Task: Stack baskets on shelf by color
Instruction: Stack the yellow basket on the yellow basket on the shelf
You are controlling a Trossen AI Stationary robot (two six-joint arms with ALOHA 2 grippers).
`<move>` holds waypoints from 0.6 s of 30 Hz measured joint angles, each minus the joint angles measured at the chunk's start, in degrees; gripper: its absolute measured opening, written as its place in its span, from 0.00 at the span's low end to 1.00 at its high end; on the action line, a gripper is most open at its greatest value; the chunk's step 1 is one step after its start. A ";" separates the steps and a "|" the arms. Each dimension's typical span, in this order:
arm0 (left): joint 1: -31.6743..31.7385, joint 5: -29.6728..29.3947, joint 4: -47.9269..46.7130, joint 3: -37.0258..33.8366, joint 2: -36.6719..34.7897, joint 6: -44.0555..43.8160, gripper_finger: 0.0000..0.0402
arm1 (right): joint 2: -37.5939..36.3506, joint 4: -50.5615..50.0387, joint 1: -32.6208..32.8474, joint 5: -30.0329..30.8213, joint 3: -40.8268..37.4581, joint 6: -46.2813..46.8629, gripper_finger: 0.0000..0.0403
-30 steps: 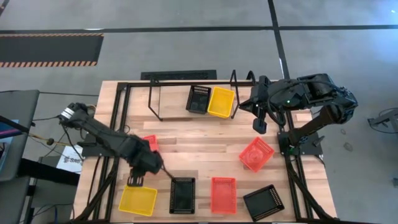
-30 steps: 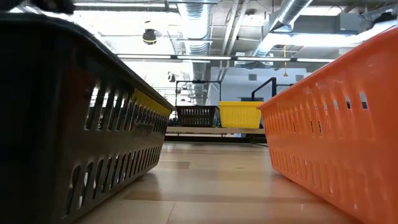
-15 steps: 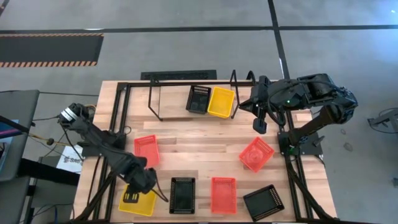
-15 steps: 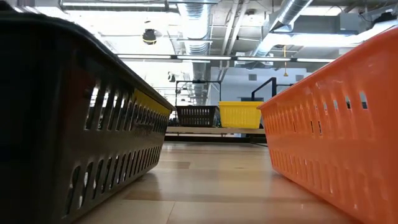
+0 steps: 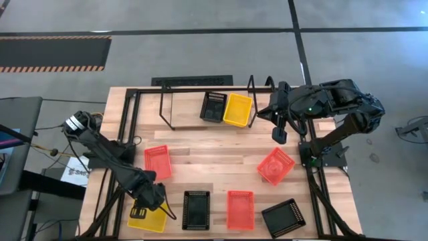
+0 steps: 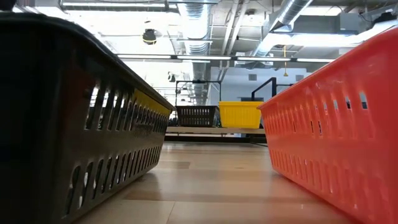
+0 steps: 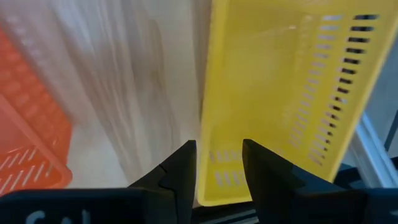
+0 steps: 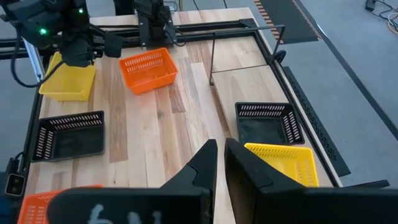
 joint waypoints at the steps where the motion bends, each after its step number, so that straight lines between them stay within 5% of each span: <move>1: 0.02 -0.03 0.52 -0.51 0.00 0.12 0.29 | 0.00 0.00 0.00 0.00 0.00 0.00 0.13; 14: 0.86 -0.44 7.52 -7.98 0.00 0.39 0.29 | 0.00 0.02 0.00 -0.02 0.00 0.05 0.13; 18: 3.45 -0.90 7.34 -8.24 0.00 0.27 0.19 | 0.00 0.02 0.00 -0.02 0.00 0.09 0.13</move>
